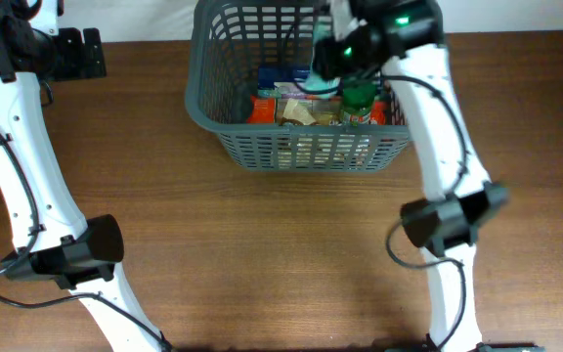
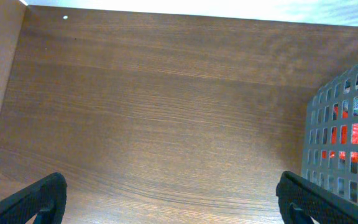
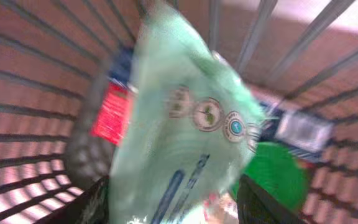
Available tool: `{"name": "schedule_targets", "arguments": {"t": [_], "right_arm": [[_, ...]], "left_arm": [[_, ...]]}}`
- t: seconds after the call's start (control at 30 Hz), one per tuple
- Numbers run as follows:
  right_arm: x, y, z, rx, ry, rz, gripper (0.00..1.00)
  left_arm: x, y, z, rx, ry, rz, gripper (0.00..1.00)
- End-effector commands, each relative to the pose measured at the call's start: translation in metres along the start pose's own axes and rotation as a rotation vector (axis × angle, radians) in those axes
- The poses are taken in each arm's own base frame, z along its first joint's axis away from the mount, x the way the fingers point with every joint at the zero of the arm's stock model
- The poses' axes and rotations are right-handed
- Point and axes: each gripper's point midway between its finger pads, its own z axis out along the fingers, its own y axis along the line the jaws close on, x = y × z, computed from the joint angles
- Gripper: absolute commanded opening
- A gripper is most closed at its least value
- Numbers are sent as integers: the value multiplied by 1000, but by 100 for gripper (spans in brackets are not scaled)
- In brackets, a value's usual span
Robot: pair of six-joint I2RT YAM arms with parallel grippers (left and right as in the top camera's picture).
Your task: Pack container
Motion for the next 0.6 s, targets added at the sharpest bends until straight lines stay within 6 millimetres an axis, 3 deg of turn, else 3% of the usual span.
{"name": "schedule_targets", "arguments": {"t": [0.0, 0.13, 0.47, 0.57], "right_arm": [[-18, 8, -51, 11, -111, -68, 56], [-10, 6, -40, 11, -71, -63, 56], [-7, 6, -40, 14, -61, -101, 55], [-7, -16, -56, 129, -70, -118, 56]], "left_arm": [[1, 2, 1, -2, 5, -20, 99], [1, 2, 1, -2, 5, -20, 99], [1, 2, 1, -2, 5, -20, 99], [1, 2, 1, -2, 6, -20, 99]]}}
